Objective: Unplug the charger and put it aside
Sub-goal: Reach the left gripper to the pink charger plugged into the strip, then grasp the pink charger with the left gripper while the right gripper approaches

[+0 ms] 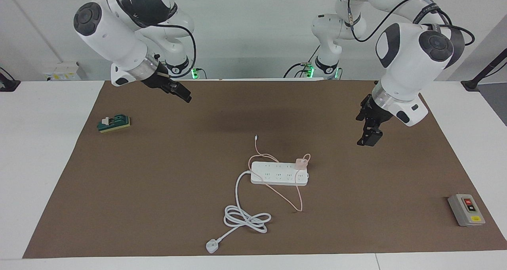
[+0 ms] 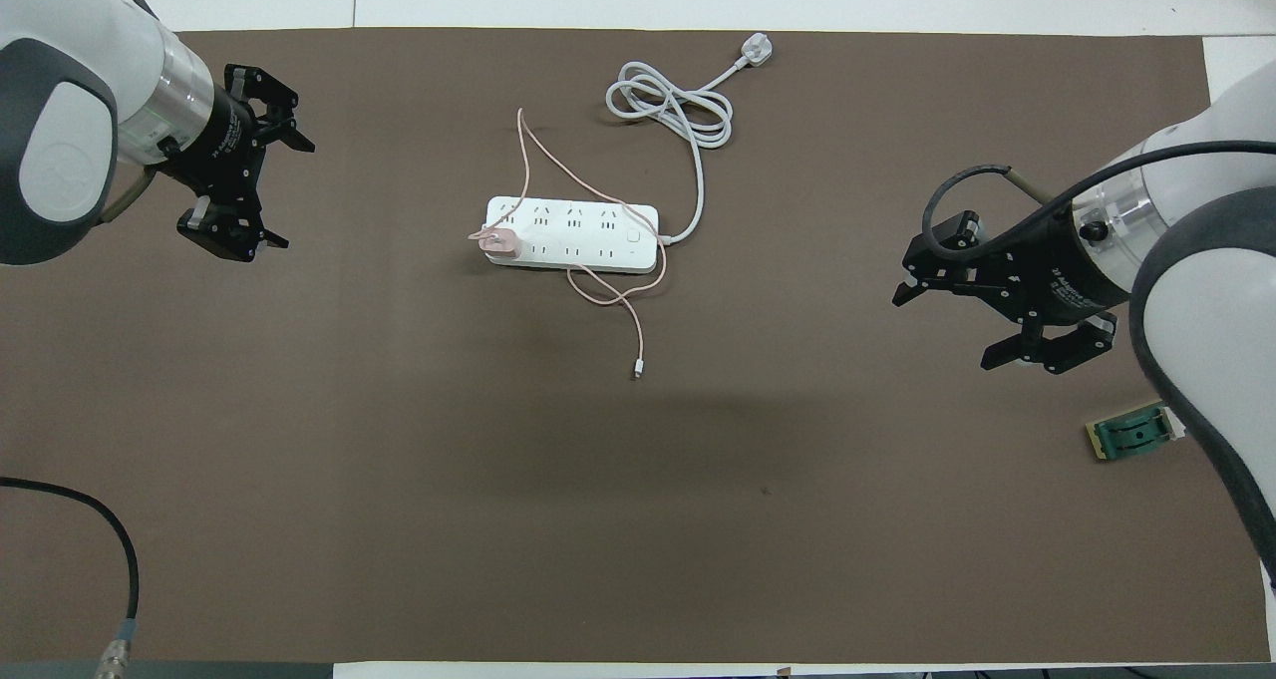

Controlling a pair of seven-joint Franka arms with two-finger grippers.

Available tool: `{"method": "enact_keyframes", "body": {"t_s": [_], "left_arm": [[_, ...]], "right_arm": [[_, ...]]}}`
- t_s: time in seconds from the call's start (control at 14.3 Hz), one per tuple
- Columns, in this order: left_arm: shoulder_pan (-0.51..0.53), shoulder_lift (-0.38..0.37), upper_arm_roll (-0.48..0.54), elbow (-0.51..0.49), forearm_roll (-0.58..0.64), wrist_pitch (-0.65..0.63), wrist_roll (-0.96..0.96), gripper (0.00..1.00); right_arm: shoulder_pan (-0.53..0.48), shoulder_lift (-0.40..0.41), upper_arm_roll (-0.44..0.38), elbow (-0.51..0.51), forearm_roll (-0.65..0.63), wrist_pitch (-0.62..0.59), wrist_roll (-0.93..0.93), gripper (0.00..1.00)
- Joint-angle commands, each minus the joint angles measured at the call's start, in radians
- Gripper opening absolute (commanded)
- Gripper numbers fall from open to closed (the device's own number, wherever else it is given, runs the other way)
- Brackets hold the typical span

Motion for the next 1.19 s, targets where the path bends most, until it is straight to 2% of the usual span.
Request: {"method": "enact_keyframes", "body": {"t_s": [0.0, 0.21, 0.49, 0.63, 0.91, 1.12], "left_arm": [[-0.034, 0.056, 0.010, 0.037, 0.004, 0.016, -0.155, 1.00], [-0.086, 0.105, 0.014, 0.037, 0.005, 0.070, -0.228, 1.00], [-0.170, 0.197, 0.017, 0.051, 0.027, 0.186, -0.347, 1.00], [-0.206, 0.236, 0.019, 0.077, 0.031, 0.194, -0.370, 1.00], [-0.243, 0.264, 0.019, 0.074, 0.057, 0.204, -0.400, 1.00], [-0.249, 0.268, 0.019, 0.066, 0.071, 0.205, -0.409, 1.00]], "right_arm": [[-0.007, -0.001, 0.010, -0.038, 0.058, 0.079, 0.085, 1.00], [0.043, 0.005, 0.010, -0.055, 0.060, 0.149, 0.111, 1.00], [0.068, 0.042, 0.012, -0.131, 0.153, 0.221, 0.361, 1.00], [0.071, 0.056, 0.012, -0.169, 0.231, 0.282, 0.424, 1.00], [0.101, 0.079, 0.012, -0.210, 0.339, 0.477, 0.423, 1.00], [0.112, 0.112, 0.010, -0.211, 0.429, 0.518, 0.453, 1.00]]}}
